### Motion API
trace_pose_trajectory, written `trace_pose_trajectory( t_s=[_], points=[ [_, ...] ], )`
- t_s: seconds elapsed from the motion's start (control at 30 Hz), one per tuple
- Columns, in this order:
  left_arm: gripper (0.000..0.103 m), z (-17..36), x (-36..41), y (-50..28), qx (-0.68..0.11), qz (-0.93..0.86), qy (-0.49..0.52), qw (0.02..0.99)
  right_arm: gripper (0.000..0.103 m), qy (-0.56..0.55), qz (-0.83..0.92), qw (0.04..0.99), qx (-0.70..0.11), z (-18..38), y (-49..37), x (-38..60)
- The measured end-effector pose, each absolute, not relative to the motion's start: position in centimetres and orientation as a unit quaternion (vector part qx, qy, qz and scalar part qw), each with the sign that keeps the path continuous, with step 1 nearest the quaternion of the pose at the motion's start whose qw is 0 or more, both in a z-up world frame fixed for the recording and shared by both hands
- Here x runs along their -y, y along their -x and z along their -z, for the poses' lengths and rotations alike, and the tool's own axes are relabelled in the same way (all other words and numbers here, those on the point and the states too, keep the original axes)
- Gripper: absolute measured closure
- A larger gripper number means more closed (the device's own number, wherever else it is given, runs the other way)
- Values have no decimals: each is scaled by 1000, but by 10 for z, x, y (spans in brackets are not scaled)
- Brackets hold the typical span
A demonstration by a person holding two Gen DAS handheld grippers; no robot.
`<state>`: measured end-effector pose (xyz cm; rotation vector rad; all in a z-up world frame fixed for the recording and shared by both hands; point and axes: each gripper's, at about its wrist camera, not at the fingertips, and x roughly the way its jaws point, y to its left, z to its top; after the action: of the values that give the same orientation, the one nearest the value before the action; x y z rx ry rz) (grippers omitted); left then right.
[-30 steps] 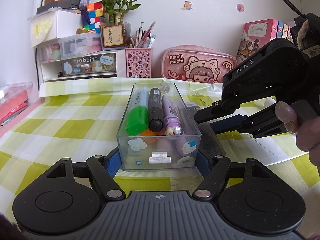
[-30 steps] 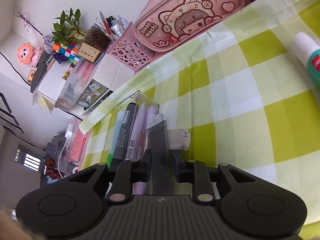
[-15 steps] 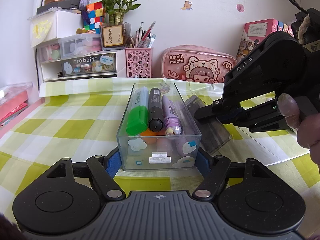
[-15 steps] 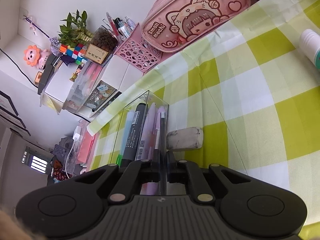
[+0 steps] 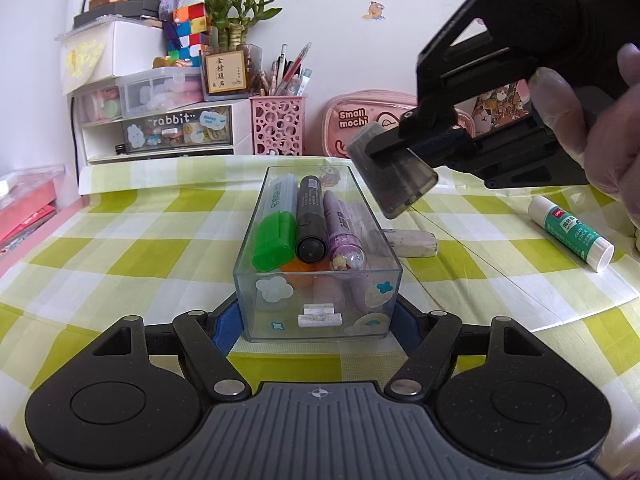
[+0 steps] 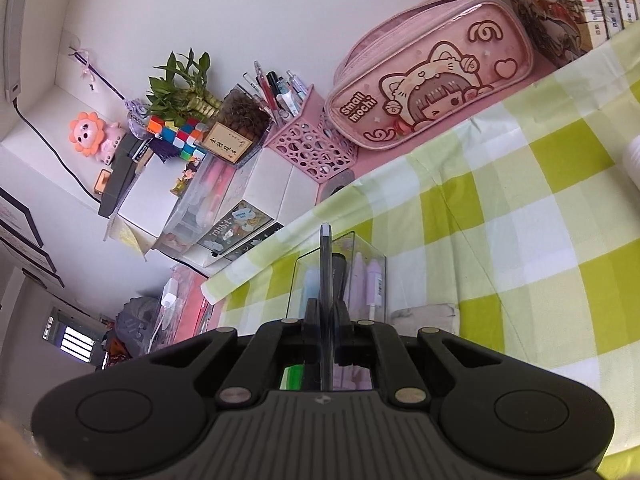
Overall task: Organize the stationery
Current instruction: 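Lift the grey refill pack with the right tool and carry it over the box, then lower the grey refill pack into the clear box and open the right tool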
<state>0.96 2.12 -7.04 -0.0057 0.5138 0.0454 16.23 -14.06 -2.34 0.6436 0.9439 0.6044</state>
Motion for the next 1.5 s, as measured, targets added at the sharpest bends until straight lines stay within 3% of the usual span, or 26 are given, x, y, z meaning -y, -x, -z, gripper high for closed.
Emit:
trace_pose_trajectory(
  t_s=[1.23, 1.5],
  points=[
    [30, 70, -21, -10, -254, -23, 3, 967, 69, -226, -252, 830, -443, 16, -165, 97],
    [30, 70, -21, -10, -254, -23, 3, 967, 68, -164, -246, 851, -434, 11, -166, 73]
  ],
)
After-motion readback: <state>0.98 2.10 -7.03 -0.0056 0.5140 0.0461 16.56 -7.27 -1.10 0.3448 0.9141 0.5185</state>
